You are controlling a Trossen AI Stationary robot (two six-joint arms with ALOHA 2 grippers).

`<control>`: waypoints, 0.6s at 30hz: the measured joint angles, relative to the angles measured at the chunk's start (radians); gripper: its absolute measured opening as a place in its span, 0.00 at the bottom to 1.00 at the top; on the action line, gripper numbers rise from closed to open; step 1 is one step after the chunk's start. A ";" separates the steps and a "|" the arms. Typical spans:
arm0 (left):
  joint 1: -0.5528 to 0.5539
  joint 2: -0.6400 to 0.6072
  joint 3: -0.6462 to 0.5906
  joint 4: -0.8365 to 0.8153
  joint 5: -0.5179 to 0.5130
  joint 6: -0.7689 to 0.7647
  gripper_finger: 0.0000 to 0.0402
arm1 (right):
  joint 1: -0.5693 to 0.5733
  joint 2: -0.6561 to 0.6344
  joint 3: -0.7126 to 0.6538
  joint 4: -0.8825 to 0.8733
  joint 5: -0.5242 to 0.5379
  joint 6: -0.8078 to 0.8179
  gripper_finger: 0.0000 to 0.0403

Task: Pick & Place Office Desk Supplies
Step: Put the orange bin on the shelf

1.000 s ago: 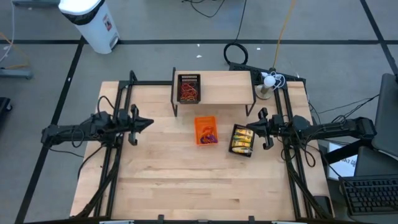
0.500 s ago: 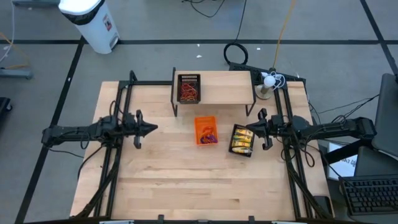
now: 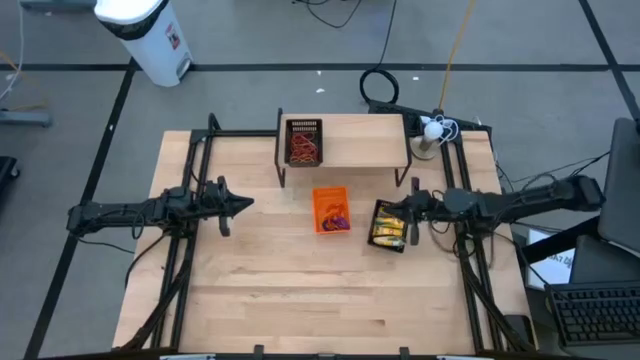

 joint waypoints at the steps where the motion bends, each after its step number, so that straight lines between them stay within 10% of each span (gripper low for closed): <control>1: 0.000 0.000 0.000 0.000 -0.005 0.000 0.01 | 0.019 0.041 0.061 -0.030 0.011 -0.022 0.00; 9: 0.000 0.000 0.000 0.000 -0.029 -0.007 0.01 | 0.085 0.463 0.517 -0.412 0.012 -0.088 0.06; 18: 0.000 0.000 0.000 -0.006 -0.020 -0.018 0.01 | 0.098 0.826 0.806 -0.635 -0.045 -0.154 0.35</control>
